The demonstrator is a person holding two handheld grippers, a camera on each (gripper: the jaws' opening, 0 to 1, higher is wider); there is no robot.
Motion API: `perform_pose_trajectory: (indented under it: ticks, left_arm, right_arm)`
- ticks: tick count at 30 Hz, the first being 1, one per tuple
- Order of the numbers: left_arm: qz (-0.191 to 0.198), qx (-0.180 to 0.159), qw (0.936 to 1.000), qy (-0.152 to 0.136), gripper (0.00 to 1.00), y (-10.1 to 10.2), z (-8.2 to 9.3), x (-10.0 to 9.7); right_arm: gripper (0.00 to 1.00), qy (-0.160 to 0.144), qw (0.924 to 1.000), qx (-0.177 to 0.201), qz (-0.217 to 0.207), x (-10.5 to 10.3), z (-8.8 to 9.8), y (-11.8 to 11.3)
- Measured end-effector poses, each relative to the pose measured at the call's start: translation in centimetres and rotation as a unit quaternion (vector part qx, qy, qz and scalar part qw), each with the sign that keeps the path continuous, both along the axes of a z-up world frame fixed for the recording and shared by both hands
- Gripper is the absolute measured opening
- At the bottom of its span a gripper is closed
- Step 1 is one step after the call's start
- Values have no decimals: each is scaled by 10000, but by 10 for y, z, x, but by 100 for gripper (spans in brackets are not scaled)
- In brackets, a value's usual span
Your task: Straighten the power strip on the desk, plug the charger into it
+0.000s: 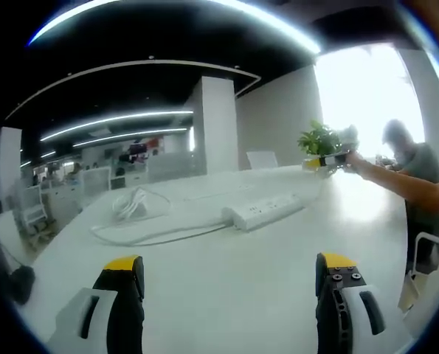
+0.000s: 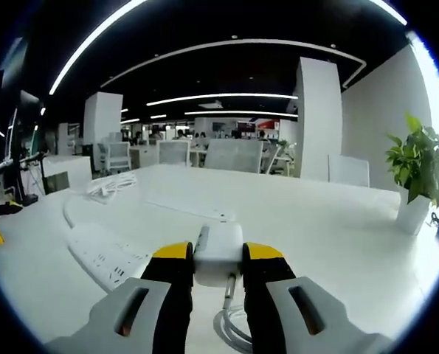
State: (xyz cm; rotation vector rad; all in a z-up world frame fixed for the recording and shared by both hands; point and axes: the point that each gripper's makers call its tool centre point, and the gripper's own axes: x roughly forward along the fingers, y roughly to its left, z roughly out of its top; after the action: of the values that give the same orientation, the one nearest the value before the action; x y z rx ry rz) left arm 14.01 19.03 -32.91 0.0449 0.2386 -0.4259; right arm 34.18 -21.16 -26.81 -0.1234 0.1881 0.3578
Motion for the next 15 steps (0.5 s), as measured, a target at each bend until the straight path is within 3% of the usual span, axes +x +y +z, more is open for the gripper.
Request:
perform_pose_trajectory:
  ticks: [15]
  left_arm:
    - [142,-134,9995,-266,99,1,3,4]
  right_arm:
    - [24,-206,9991,196,320,-12,25,18]
